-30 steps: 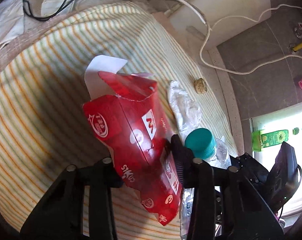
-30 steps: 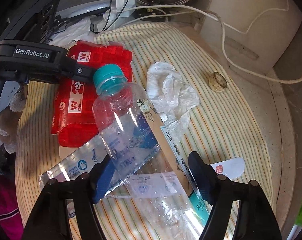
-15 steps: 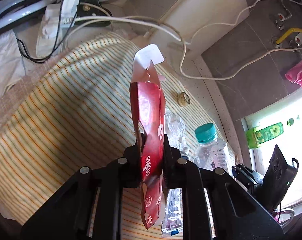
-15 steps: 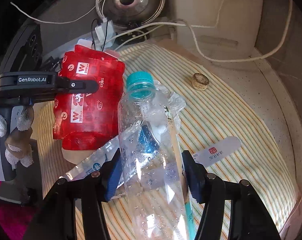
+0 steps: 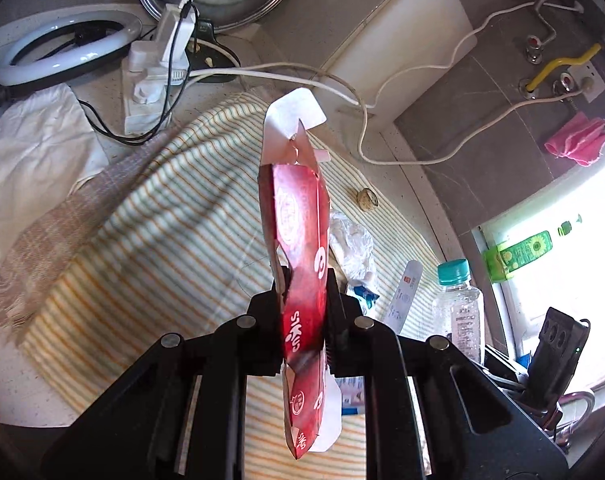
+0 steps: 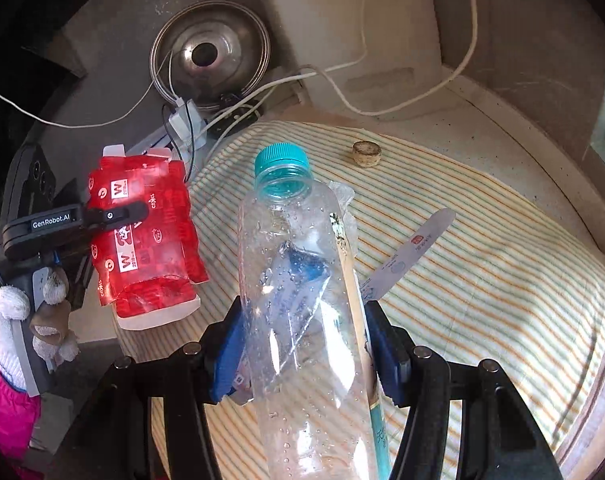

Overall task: Collect trash
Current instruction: 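Carry the tissue pack and water bottle down toward the blue basket with both tools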

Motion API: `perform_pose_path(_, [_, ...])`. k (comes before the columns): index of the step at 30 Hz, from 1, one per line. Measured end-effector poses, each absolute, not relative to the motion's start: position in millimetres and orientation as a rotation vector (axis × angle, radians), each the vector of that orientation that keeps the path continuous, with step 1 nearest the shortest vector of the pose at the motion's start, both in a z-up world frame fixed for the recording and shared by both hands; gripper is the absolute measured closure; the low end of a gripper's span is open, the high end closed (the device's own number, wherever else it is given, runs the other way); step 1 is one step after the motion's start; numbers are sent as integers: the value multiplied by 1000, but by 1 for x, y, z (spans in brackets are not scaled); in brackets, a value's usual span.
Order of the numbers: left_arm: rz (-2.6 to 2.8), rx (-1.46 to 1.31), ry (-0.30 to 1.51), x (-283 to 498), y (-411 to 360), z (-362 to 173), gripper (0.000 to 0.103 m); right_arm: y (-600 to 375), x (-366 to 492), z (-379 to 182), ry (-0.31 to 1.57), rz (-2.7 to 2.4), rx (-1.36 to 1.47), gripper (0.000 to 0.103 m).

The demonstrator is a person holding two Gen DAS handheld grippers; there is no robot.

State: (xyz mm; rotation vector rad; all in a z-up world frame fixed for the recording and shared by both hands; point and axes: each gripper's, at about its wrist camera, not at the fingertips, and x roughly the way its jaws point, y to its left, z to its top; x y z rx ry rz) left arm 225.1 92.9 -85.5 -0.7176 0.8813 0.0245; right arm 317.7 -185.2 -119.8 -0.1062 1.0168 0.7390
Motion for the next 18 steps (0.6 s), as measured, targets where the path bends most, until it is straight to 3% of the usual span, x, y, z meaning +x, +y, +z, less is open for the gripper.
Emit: perform_pose_path(18, [-25, -673, 894, 116, 114, -76, 90, -184, 214, -101, 979, 744, 7, 44])
